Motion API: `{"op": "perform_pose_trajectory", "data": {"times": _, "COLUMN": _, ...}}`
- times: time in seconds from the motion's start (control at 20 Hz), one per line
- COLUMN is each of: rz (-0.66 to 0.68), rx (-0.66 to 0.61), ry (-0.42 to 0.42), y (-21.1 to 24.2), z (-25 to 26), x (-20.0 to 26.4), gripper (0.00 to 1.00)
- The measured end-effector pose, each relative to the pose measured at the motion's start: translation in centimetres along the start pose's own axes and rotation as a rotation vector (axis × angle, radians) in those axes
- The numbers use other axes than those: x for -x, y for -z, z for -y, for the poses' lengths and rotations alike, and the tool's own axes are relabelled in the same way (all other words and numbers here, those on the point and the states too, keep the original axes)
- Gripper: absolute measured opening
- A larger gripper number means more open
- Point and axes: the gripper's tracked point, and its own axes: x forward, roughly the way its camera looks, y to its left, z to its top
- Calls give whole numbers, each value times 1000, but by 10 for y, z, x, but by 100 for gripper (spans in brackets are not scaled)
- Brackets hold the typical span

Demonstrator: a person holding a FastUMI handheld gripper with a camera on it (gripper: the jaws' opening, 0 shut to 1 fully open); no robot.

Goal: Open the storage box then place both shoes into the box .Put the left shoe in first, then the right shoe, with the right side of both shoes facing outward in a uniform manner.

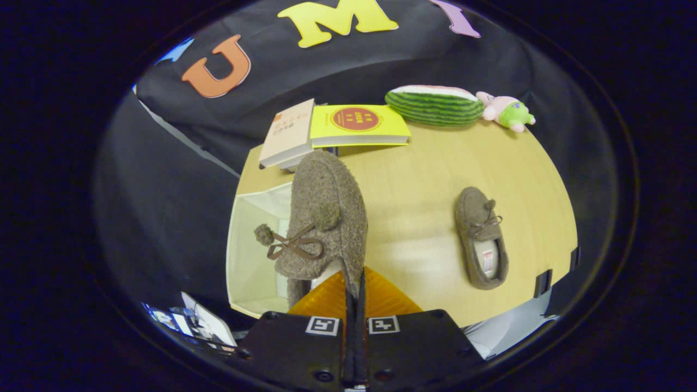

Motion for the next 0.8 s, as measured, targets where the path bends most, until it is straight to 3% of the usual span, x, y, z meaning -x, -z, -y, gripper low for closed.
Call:
{"op": "perform_pose_trajectory", "data": {"times": 0.35, "rz": -5, "rx": -48, "ry": -164, "y": 24, "z": -104, "x": -44, "gripper": 6}}
{"op": "perform_pose_trajectory", "data": {"times": 0.8, "rz": -47, "rx": -46, "ry": -133, "y": 72, "z": -146, "x": -140, "gripper": 6}}
